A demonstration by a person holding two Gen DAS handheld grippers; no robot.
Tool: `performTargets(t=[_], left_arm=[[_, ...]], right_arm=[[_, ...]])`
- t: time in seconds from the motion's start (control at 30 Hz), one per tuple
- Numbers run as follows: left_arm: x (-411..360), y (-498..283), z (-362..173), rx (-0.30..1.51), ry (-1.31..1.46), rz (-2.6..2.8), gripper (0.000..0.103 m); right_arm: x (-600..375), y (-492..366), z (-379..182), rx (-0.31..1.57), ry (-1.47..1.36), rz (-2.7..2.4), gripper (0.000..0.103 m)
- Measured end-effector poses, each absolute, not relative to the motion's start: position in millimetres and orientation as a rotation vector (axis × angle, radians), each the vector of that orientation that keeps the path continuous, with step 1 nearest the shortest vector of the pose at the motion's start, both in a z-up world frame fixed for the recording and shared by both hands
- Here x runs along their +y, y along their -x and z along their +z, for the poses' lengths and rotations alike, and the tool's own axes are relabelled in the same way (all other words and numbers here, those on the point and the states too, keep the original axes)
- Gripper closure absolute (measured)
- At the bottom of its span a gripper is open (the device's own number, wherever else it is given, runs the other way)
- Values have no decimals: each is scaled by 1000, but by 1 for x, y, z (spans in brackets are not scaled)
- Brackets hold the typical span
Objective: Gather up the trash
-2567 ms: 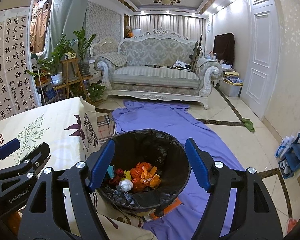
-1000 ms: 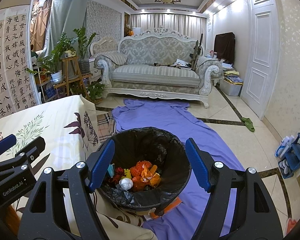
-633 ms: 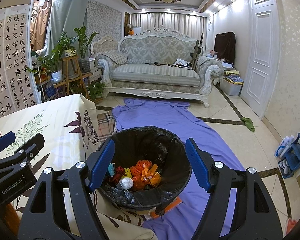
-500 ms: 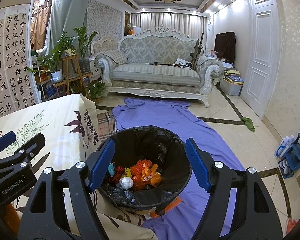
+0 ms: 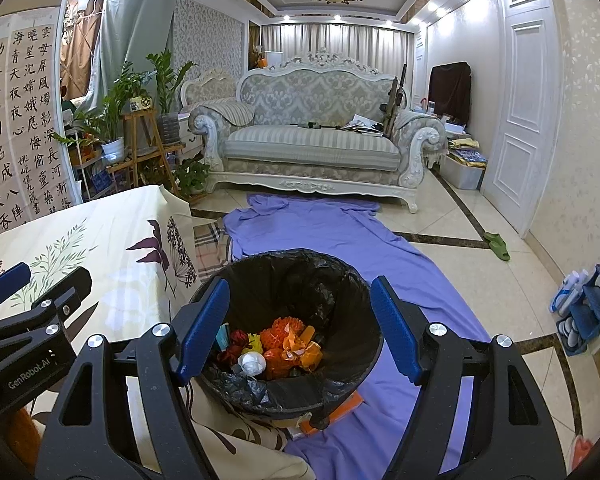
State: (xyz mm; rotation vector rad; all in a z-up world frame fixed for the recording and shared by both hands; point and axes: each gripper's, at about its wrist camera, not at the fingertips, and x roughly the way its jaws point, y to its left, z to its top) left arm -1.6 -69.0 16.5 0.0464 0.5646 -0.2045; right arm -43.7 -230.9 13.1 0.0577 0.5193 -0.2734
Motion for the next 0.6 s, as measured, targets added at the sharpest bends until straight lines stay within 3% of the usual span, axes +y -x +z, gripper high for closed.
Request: performTargets(t=[0.6], left_arm=[[-48, -13, 12, 594, -22, -169, 17]], right_arm=[[-218, 41, 2, 535, -44, -241, 32]])
